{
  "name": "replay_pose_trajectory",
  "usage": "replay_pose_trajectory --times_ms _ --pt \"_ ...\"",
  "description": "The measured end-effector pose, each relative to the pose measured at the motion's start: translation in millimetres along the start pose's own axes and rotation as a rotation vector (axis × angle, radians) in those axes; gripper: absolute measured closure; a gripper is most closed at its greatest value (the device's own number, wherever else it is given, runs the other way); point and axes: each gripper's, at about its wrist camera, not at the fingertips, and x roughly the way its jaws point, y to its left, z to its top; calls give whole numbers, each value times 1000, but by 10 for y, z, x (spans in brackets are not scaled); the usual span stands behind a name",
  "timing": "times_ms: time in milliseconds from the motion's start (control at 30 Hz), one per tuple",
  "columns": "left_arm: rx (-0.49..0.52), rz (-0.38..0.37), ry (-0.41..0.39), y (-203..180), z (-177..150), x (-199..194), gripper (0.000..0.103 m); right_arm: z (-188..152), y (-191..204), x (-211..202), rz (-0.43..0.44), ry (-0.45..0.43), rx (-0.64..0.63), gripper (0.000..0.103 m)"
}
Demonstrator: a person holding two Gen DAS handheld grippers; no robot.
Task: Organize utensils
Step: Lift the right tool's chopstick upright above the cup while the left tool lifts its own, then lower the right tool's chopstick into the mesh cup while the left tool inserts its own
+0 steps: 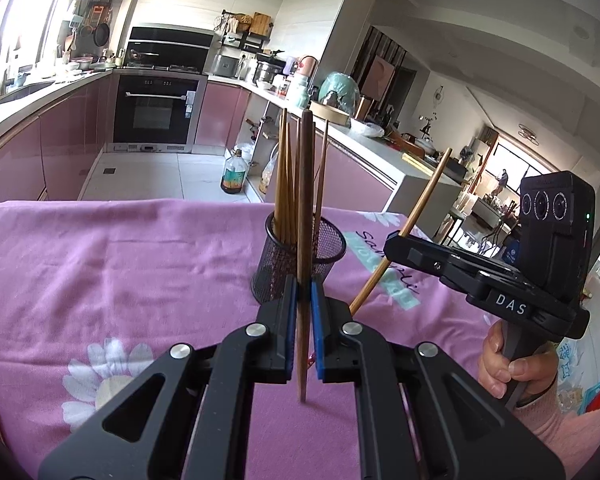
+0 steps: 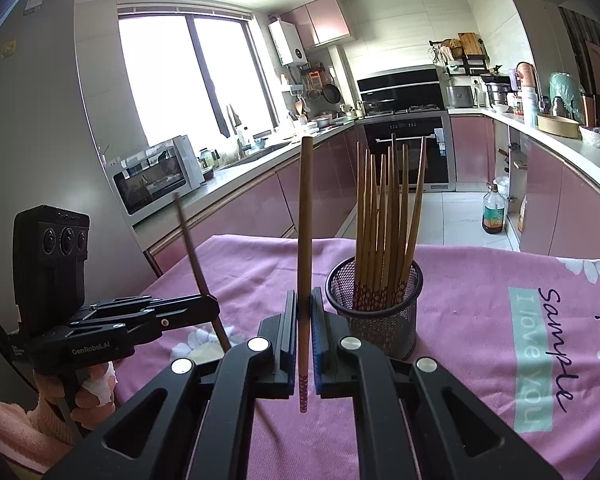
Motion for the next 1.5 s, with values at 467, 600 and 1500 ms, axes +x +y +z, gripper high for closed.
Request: replay_pose_trajectory --times_ms 467,600,1500 --pt "11 0 -34 -48 157 -19 95 75 -2 -52 -23 -31 -19 98" --pt "19 1 -42 -64 205 -45 95 111 -7 -73 -30 -40 -25 98" --pt "77 13 -106 -184 479 -54 95 295 22 -200 -67 -96 -61 98"
